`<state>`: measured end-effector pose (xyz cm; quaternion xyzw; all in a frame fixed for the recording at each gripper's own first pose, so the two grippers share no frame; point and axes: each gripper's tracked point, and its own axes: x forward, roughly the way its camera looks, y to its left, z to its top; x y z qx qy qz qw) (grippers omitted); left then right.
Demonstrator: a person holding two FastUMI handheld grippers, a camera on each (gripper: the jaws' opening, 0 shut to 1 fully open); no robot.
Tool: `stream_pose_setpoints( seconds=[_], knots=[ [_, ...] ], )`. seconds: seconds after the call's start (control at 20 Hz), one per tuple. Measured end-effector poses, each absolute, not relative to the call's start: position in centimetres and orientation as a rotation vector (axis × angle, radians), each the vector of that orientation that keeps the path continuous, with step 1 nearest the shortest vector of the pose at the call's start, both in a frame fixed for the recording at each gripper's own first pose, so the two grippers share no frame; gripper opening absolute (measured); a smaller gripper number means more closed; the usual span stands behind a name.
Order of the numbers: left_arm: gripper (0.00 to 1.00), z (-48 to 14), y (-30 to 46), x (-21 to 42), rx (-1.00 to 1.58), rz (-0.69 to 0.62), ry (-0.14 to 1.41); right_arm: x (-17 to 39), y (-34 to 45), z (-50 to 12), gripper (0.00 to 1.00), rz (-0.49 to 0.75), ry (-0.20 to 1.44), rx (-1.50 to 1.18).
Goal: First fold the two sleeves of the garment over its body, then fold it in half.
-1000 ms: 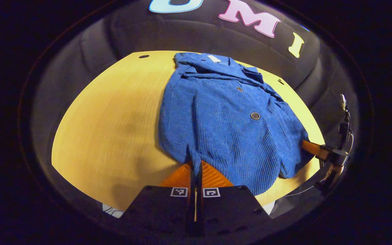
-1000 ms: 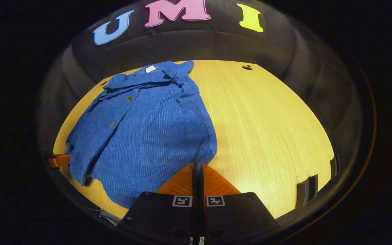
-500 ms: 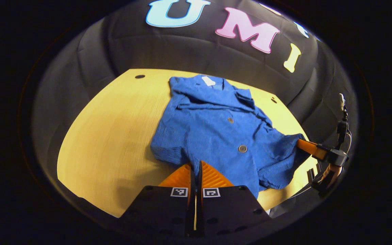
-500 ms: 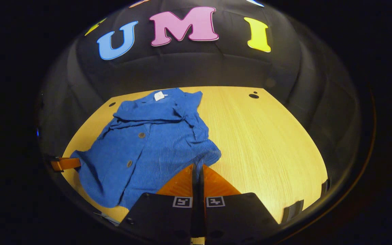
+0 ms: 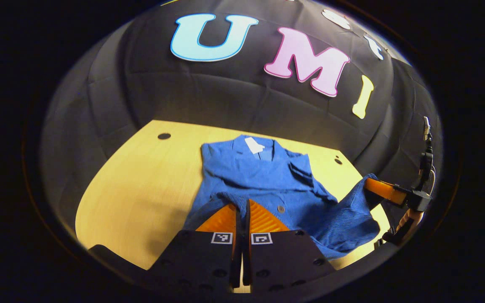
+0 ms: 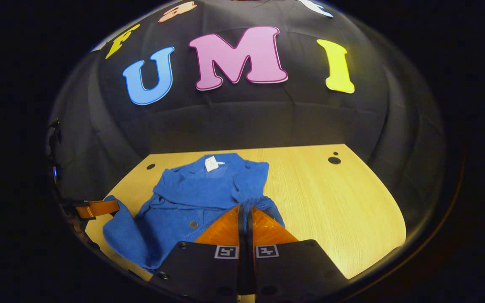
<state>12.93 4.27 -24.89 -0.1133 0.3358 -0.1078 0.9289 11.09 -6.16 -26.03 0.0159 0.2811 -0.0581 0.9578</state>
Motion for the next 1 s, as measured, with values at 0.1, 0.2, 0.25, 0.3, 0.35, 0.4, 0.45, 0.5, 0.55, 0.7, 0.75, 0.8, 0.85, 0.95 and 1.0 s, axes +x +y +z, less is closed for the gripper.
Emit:
stream_pose_setpoints(
  seconds=[0.1,0.2,0.25,0.3,0.35,0.4,0.45,0.5,0.55,0.7,0.75,0.8,0.85,0.95,1.0],
  knots=[
    [0.00,-23.8,4.7,16.6,-0.218,-0.213,0.627,14.1,-6.4,-25.5,0.00,-0.103,0.538,0.016],
    [0.00,-23.4,4.2,19.5,-0.212,-0.208,0.588,16.9,-6.6,-24.9,0.00,-0.083,0.510,0.005],
    [0.00,-23.1,4.0,21.1,-0.200,-0.208,0.568,18.4,-6.8,-24.6,0.00,-0.077,0.490,-0.008],
    [0.00,-23.0,3.8,23.0,-0.177,-0.206,0.545,19.9,-7.1,-24.4,0.00,-0.073,0.470,-0.025],
    [0.00,-22.9,3.8,24.5,-0.157,-0.202,0.531,21.0,-7.3,-24.2,0.00,-0.064,0.461,-0.025],
    [0.00,-22.8,3.5,26.0,-0.144,-0.197,0.517,22.3,-7.5,-24.1,0.01,-0.057,0.454,-0.009],
    [0.00,-22.6,3.3,27.3,-0.153,-0.190,0.498,23.7,-7.9,-23.9,0.00,-0.059,0.438,0.002],
    [0.00,-22.2,3.1,28.9,-0.167,-0.178,0.470,25.1,-8.5,-23.8,0.01,-0.063,0.424,0.005],
    [0.00,-21.9,3.2,30.9,-0.173,-0.161,0.418,26.7,-9.1,-23.6,0.00,-0.066,0.404,0.000],
    [0.00,-22.9,3.3,35.6,-0.142,-0.144,0.348,31.7,-10.3,-24.0,0.01,-0.051,0.371,-0.009],
    [0.00,-23.6,3.2,37.1,-0.145,-0.144,0.340,33.2,-10.8,-24.5,0.00,-0.050,0.361,-0.014],
    [0.00,-24.3,3.5,38.6,-0.150,-0.132,0.336,34.5,-11.2,-25.1,0.00,-0.052,0.359,-0.020],
    [0.00,-24.9,3.9,40.1,-0.162,-0.119,0.323,35.6,-11.6,-25.9,0.00,-0.057,0.361,-0.027],
    [0.00,-26.0,5.1,42.9,-0.172,-0.075,0.300,37.7,-12.4,-27.5,0.00,-0.073,0.353,-0.042],
    [0.00,-26.9,6.1,43.6,-0.159,-0.050,0.304,38.6,-12.8,-28.0,0.04,-0.078,0.350,-0.052]
  ],
)
